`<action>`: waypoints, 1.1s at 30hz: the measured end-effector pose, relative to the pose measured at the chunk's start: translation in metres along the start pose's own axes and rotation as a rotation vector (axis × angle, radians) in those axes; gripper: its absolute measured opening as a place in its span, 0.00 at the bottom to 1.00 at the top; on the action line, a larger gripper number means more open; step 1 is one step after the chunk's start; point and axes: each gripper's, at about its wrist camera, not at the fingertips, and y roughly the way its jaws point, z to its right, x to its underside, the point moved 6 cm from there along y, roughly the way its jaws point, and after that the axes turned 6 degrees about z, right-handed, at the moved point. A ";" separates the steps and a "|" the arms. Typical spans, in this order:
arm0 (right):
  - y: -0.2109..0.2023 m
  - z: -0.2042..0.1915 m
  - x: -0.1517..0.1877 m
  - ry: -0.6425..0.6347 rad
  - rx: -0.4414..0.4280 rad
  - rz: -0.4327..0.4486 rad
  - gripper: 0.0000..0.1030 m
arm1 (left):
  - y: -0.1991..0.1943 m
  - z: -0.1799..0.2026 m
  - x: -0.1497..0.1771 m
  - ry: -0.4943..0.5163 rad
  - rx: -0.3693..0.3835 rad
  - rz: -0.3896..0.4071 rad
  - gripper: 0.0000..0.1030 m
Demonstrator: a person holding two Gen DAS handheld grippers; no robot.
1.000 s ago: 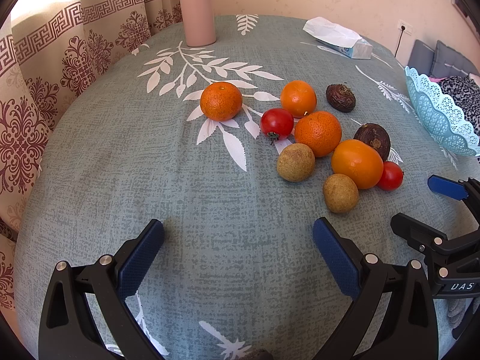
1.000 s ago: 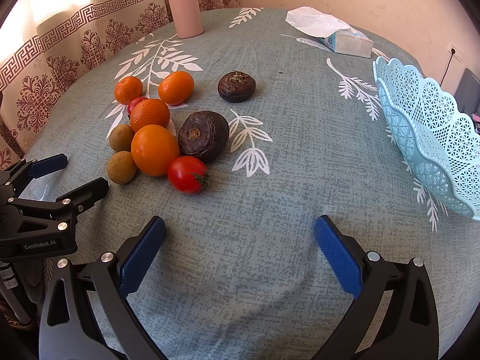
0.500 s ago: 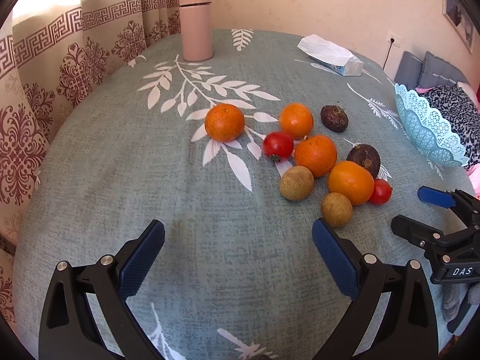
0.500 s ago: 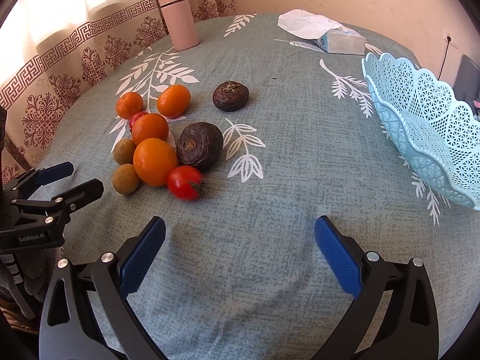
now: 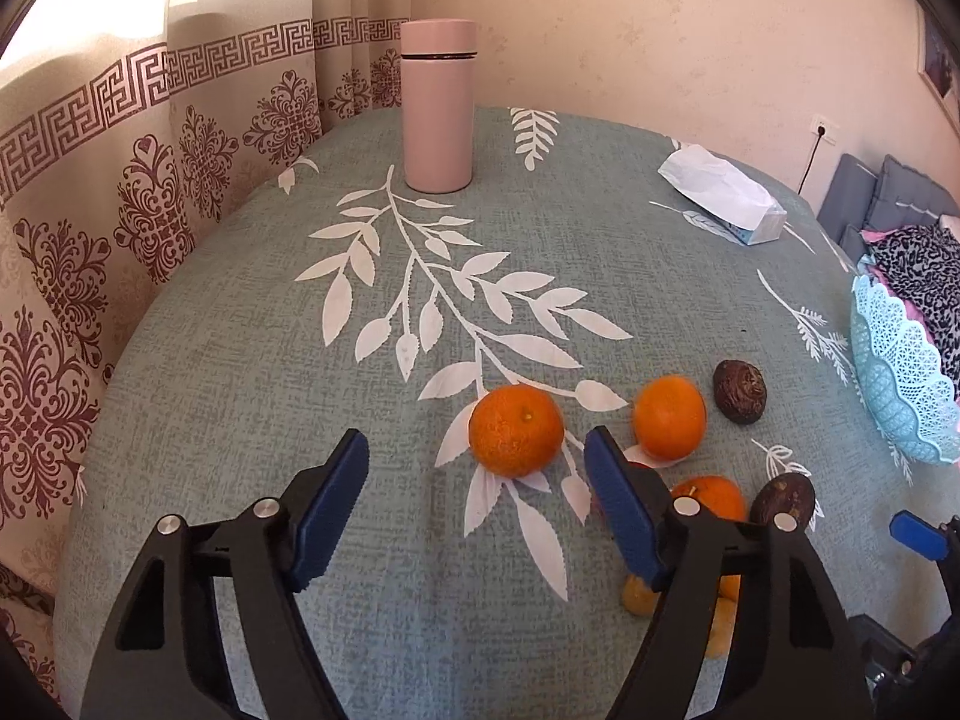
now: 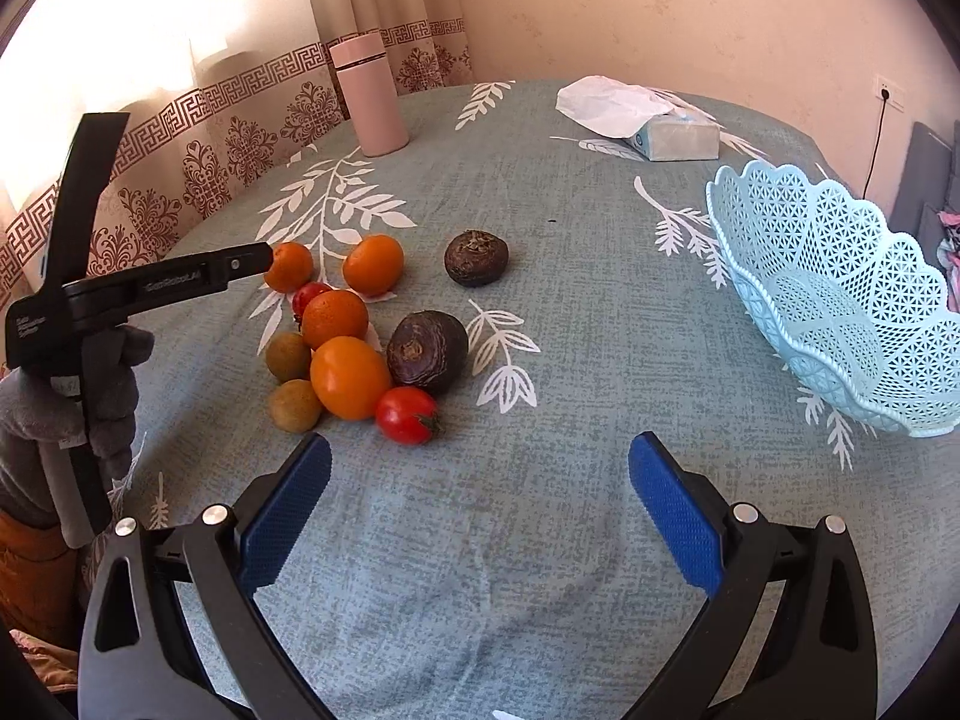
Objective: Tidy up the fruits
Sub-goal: 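Grasp an orange with the left tool while the right tool grasps a dark round fruit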
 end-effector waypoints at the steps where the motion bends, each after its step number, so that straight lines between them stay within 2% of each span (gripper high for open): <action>1: 0.000 -0.001 0.001 -0.002 -0.001 0.000 0.98 | 0.006 -0.001 0.000 -0.005 0.003 -0.008 0.67; 3: 0.001 -0.003 0.002 -0.003 -0.003 -0.005 0.98 | 0.018 0.000 0.001 -0.012 0.014 -0.031 0.64; 6: 0.004 -0.003 0.004 0.003 -0.008 -0.012 0.98 | 0.027 0.003 0.004 -0.036 0.074 -0.051 0.62; 9: 0.005 -0.004 0.003 0.010 -0.014 -0.011 0.98 | 0.030 0.009 0.005 -0.031 0.119 -0.048 0.50; 11: 0.005 -0.006 0.002 0.013 -0.022 -0.006 0.98 | 0.032 0.015 0.008 -0.030 0.145 -0.058 0.38; 17: 0.008 -0.009 -0.012 0.017 -0.018 0.022 0.96 | 0.026 0.012 0.010 -0.057 0.178 -0.028 0.38; 19: 0.013 -0.010 -0.019 0.022 -0.017 0.022 0.87 | 0.022 0.009 0.009 -0.056 0.159 -0.007 0.38; 21: 0.020 -0.009 -0.025 0.032 -0.020 0.011 0.74 | 0.017 0.008 0.008 -0.051 0.142 0.016 0.38; 27: 0.052 -0.001 -0.036 0.148 -0.079 -0.069 0.51 | 0.008 0.005 0.005 -0.041 0.111 0.062 0.38; 30: 0.066 -0.002 -0.038 0.182 -0.117 -0.109 0.48 | 0.010 0.004 0.007 -0.046 0.112 0.049 0.38; 33: 0.075 -0.003 -0.035 0.186 -0.115 -0.124 0.45 | 0.012 0.001 0.008 -0.056 0.112 0.041 0.38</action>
